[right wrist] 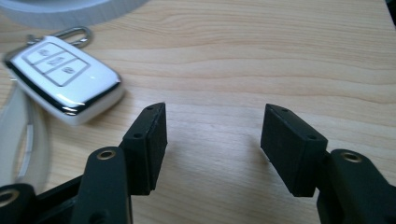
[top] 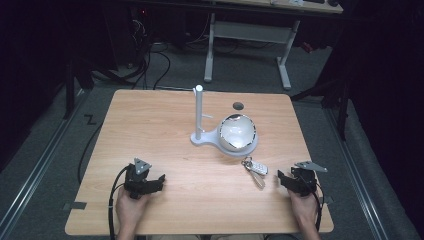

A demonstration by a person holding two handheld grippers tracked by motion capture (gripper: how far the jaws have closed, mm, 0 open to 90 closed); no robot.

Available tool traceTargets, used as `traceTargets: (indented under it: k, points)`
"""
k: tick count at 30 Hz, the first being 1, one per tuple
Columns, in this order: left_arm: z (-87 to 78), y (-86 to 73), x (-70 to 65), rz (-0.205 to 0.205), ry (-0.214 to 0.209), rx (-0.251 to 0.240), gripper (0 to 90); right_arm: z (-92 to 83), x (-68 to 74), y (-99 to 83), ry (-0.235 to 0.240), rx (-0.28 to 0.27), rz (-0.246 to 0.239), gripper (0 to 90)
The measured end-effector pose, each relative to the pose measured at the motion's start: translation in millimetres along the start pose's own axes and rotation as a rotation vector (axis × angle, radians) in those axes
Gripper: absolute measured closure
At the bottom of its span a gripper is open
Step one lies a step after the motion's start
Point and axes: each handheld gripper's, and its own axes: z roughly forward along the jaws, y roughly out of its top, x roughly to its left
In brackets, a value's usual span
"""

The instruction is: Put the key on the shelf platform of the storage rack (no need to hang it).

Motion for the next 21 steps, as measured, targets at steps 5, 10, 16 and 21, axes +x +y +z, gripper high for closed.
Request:
traceTargets:
  k: [5,10,16,21]
  points:
    - [0.0,-0.1,0.1,-0.001,-0.001,-0.001,19.2,-7.4,7.9,5.3,0.030,-0.023,-0.031,39.7]
    - [-0.1,-0.1,-0.1,-0.002,0.001,0.000,19.3,-13.3,14.1,10.7,0.076,-0.049,-0.039,38.3]
    - [0.1,0.0,0.4,-0.003,0.000,-0.003,19.3,-19.8,24.4,17.7,0.127,-0.057,-0.078,35.5]
    - [0.1,0.0,0.1,-0.003,0.002,-0.002,19.5,-23.2,40.8,22.2,0.189,-0.053,-0.139,35.4]
